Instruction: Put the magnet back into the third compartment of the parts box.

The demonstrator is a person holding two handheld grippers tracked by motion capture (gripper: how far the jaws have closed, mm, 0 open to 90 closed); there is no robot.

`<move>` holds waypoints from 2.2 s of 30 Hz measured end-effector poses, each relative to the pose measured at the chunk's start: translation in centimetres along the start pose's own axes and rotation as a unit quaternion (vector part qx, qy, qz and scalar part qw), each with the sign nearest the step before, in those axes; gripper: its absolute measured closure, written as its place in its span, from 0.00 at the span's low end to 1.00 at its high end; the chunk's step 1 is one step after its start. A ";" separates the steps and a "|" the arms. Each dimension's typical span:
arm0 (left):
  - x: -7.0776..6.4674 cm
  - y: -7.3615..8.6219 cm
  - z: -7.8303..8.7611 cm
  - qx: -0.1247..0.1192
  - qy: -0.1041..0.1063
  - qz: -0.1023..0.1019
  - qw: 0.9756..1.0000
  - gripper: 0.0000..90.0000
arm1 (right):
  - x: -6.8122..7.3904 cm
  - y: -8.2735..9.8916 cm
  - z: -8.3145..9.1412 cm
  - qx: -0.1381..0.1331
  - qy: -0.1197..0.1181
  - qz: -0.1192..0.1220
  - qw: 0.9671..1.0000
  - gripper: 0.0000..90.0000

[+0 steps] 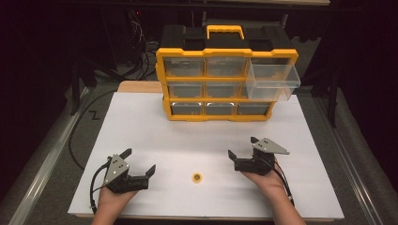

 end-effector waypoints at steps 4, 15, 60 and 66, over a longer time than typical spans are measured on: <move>-0.1 0.0 0.0 0.000 0.001 -0.002 1.000 0.00 | 0.7 -0.2 -1.3 0.008 -0.012 0.003 1.000 0.01; -0.2 -0.1 0.0 -0.005 0.004 -0.002 1.000 0.00 | 3.1 -0.1 -2.3 0.026 -0.048 0.019 0.998 0.01; -0.4 -0.1 0.1 -0.007 0.010 -0.007 1.000 0.00 | 11.0 2.1 -3.4 0.115 -0.183 0.052 0.975 0.31; -0.4 -0.1 0.1 -0.007 0.009 -0.007 1.000 0.00 | 11.6 2.6 -3.8 0.132 -0.193 0.054 0.971 0.37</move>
Point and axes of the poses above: each handheld gripper's, and its own axes: z roughly backward along the jaws, y roughly out of its underside, x roughly to its left, the point moved 9 cm from there along -z, roughly forward along the jaws, and after that the axes turned 10 degrees about -y, right-handed, at the moved point
